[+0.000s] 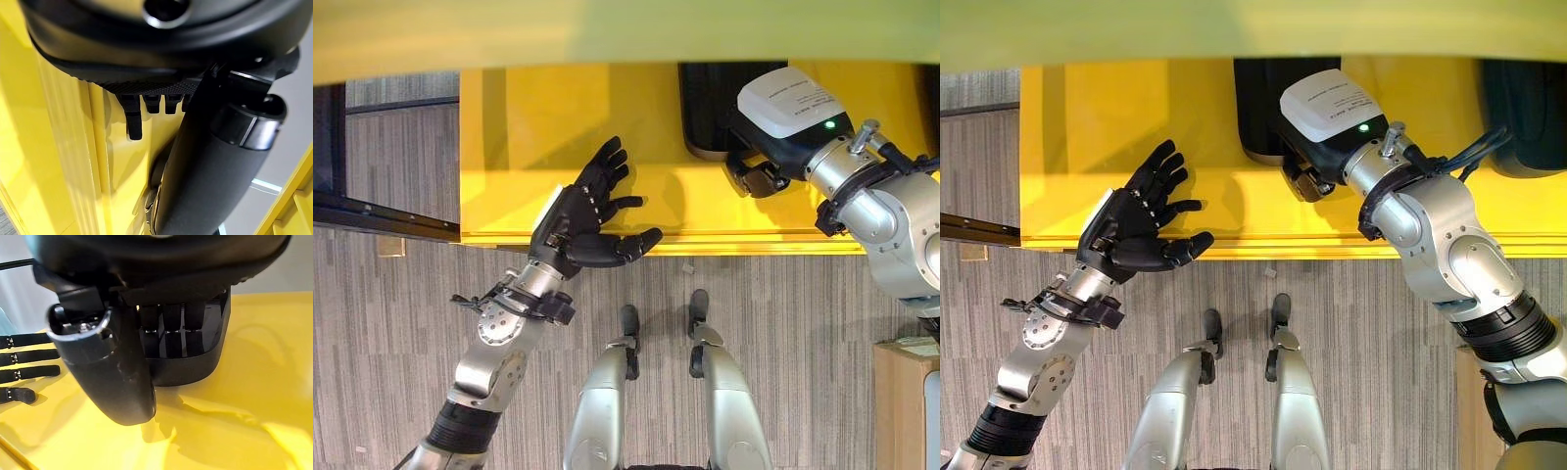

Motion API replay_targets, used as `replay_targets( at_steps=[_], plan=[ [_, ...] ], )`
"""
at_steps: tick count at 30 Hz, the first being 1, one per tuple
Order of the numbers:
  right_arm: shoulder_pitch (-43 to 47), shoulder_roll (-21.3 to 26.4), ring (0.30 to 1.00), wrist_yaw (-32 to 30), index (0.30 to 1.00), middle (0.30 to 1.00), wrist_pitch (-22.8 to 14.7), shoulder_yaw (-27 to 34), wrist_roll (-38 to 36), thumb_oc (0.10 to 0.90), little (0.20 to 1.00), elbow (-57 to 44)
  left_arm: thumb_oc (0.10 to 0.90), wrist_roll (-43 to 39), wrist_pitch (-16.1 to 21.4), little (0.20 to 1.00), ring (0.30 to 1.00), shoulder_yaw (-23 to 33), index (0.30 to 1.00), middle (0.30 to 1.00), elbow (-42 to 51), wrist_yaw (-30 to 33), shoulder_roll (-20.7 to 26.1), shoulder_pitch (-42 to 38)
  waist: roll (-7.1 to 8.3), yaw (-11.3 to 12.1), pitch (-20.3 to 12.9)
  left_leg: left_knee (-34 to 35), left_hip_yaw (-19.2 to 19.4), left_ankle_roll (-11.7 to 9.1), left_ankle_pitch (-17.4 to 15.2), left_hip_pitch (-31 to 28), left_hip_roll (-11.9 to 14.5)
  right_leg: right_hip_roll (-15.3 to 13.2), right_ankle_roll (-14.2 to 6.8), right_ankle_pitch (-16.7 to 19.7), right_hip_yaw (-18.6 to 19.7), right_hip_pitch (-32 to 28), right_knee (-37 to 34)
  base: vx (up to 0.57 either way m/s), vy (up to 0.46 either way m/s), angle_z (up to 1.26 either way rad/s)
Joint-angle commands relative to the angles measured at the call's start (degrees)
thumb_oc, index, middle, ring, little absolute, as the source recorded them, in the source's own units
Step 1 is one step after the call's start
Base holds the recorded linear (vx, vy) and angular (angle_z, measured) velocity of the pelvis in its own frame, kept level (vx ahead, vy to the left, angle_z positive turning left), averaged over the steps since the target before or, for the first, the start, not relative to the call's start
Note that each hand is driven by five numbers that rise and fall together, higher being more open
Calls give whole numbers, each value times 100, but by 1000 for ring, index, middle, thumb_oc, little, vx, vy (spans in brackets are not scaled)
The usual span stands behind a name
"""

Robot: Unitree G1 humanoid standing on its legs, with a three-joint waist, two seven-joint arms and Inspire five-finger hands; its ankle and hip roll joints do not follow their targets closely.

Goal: Move parts from the plastic box to the shelf.

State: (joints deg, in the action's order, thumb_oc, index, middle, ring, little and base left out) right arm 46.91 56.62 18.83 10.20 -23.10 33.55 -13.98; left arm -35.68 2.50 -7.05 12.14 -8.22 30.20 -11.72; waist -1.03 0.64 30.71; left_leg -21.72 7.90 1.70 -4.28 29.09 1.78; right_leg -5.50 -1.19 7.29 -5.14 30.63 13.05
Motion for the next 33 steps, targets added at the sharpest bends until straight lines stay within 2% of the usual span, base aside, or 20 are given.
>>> replay_targets(
  at_steps=[1,4,5,6,7,8,9,10,11,22,33],
  plan=[
    [-284,507,300,23,300,300,48,311,26,400,300,-425,900,-62,72,1000,1000,9,1000,1000,527,-107,187,423,-90,-22,-91,601,-38,-272,529,-148,127,25,-146,-1149,-84,-162,1023,0,0,0],
    [-292,496,300,34,300,300,71,323,35,400,300,-429,900,-65,68,1000,1000,14,1000,1000,541,-99,194,430,-88,-20,-91,589,-35,-270,528,-131,133,32,-143,-1150,-83,-142,1038,0,0,0],
    [-301,495,396,-18,396,396,55,333,33,469,396,-426,900,-67,77,1000,1000,23,1000,1000,531,-120,194,440,-89,-19,-91,576,-36,-268,524,-121,136,31,-144,-1152,-82,-132,1049,0,0,0],
    [-310,494,558,-57,558,558,36,348,43,584,558,-436,900,-64,62,1000,1000,25,1000,1000,547,-112,195,440,-87,-21,-91,562,-38,-270,522,-110,137,32,-142,-1154,-79,-127,1056,0,0,0],
    [-293,473,596,-19,596,596,20,339,80,612,596,-446,900,-62,50,1000,1000,19,1000,1000,560,-96,193,437,-86,-18,-91,551,-42,-272,521,-103,140,32,-138,-1156,-76,-124,1060,0,0,0],
    [-296,471,778,7,778,778,9,345,87,741,778,-453,900,-67,57,1000,1000,24,1000,1000,553,-101,192,444,-87,-18,-91,551,-44,-270,519,-101,140,34,-137,-1160,-74,-124,1063,0,0,0],
    [-302,471,876,21,876,876,10,354,90,812,876,-480,900,-63,50,1000,1000,32,1000,1000,567,-98,190,452,-91,-18,-91,559,-48,-269,519,-107,138,40,-137,-1165,-70,-124,1069,0,0,0],
    [-319,467,898,25,898,898,11,354,116,827,898,-486,900,-63,43,1000,1000,44,1000,1000,576,-105,190,466,-93,-13,-91,550,-57,-270,520,-102,135,45,-133,-1171,-65,-119,1085,0,0,0],
    [-330,458,1000,32,1000,1000,25,345,140,900,1000,-496,900,-67,51,1000,1000,52,1000,1000,564,-117,185,477,-94,-8,-91,539,-67,-268,519,-99,134,50,-121,-1187,-59,-125,1106,0,0,0],
    [-321,472,1000,-15,1000,1000,-41,327,247,900,1000,-500,900,-66,51,1000,1000,100,1000,1000,562,-153,211,508,-104,19,-91,535,-100,-253,519,-77,117,61,-105,-1218,-66,-108,1155,0,0,0],
    [-482,455,1000,22,1000,1000,121,400,254,900,1000,-543,900,-93,0,1000,1000,164,1000,1000,612,-217,212,592,-101,30,-91,444,-118,-237,480,-46,102,65,-93,-1254,-58,-85,1251,0,0,0]
  ],
)
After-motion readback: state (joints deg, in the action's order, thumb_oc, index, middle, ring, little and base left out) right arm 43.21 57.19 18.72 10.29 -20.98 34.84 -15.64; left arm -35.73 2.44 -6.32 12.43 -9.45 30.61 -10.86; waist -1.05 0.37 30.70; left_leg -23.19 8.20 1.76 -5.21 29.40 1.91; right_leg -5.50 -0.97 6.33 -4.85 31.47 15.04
